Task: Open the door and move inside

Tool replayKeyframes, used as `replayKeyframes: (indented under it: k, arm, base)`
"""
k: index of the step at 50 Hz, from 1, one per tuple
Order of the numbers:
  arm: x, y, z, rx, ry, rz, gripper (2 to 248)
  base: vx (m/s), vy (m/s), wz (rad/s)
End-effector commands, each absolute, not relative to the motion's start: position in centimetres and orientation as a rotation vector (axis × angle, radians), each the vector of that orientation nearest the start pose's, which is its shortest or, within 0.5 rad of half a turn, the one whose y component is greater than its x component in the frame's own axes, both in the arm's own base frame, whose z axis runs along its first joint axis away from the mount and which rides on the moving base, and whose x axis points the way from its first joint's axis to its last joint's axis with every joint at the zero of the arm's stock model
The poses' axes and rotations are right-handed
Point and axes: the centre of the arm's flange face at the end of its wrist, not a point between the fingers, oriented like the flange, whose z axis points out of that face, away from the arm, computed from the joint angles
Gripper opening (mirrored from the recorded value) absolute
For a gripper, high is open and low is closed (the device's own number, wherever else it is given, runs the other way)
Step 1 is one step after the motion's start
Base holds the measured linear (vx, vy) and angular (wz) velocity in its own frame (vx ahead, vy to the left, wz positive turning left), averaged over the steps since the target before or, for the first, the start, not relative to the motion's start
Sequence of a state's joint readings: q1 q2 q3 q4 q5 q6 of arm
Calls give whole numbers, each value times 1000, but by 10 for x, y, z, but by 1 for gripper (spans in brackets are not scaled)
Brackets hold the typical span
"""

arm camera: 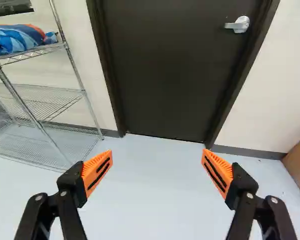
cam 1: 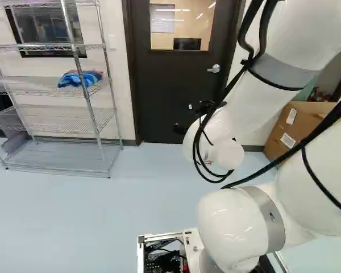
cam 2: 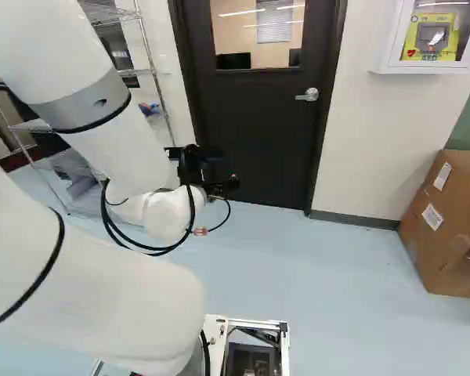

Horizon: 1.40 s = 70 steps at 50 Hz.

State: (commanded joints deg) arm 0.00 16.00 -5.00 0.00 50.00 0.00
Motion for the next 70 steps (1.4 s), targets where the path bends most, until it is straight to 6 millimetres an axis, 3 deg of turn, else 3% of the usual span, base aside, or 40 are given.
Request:
replayKeyframes:
  k: [70]
  arm:
    - [270,0,366,-2558,0,-1824,247]
  base:
    - [199,37,-221]
